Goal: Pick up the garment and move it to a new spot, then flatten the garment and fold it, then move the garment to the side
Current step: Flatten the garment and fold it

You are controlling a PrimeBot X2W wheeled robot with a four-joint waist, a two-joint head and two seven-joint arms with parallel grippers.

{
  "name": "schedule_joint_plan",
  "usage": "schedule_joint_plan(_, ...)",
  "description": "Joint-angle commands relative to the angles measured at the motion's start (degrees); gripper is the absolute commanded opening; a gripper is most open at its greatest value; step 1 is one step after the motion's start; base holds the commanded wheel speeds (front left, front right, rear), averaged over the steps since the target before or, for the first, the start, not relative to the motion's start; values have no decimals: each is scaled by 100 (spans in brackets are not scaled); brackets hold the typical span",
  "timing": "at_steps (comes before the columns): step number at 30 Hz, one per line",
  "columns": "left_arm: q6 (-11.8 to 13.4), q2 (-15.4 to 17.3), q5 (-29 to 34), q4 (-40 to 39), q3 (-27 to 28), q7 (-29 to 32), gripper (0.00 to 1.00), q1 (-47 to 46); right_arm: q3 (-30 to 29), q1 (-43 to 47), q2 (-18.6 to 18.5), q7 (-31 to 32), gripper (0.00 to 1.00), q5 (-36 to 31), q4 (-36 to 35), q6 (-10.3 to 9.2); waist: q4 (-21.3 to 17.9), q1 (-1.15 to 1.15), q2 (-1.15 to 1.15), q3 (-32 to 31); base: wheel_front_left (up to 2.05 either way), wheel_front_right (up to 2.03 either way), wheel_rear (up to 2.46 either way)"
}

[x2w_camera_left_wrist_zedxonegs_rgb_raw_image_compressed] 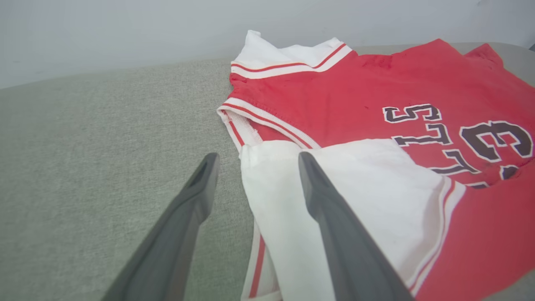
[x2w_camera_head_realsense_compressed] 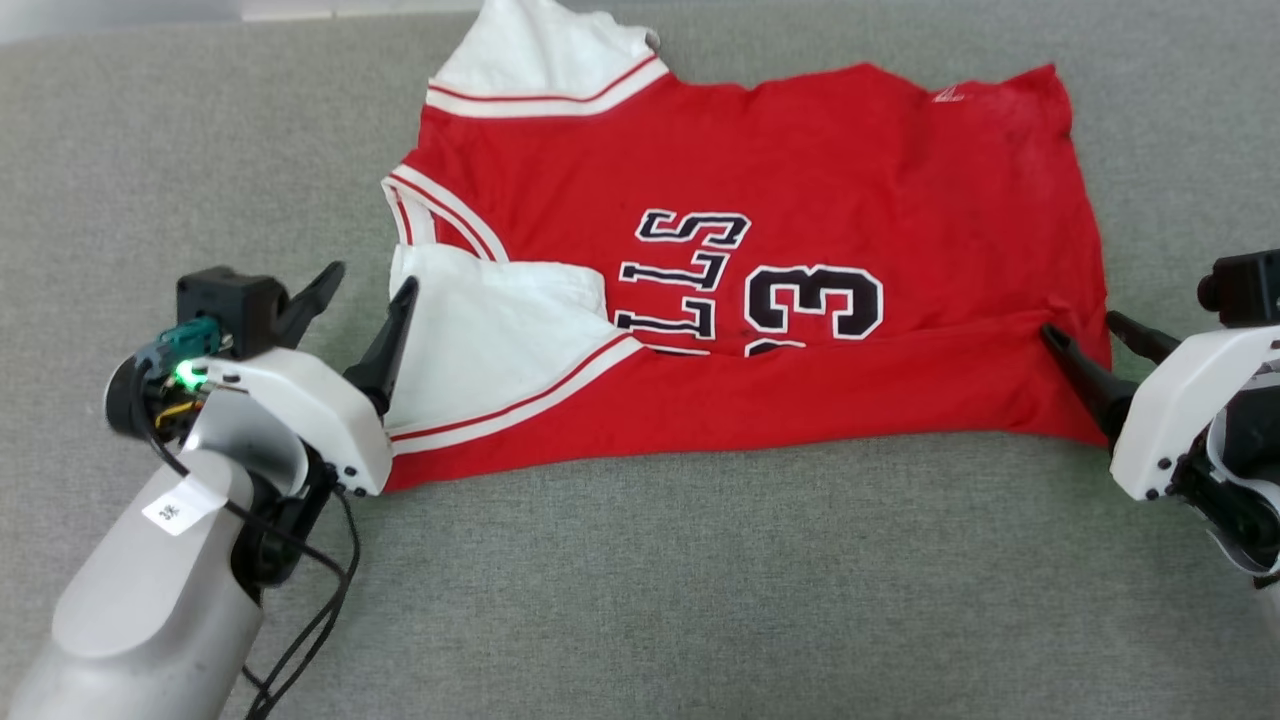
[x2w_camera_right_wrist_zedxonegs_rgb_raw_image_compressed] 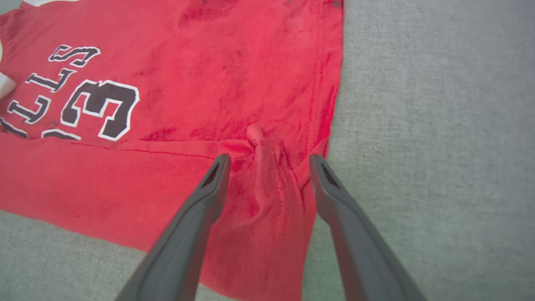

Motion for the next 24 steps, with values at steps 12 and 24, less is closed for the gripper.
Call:
schedule_joint_plan(12,1333,394,-249,-1603,172,815,100,1649,-684,973,191,876,100,-1269,-939,-3,-194,0,0,-688,0,0,0)
schedule_joint_plan(24,2113,780,-303,-2448,204,1667,100,2218,-1501,1780,1209,1916,100,-2012,-2860,-2,-415,0,0,-225,0,0,0)
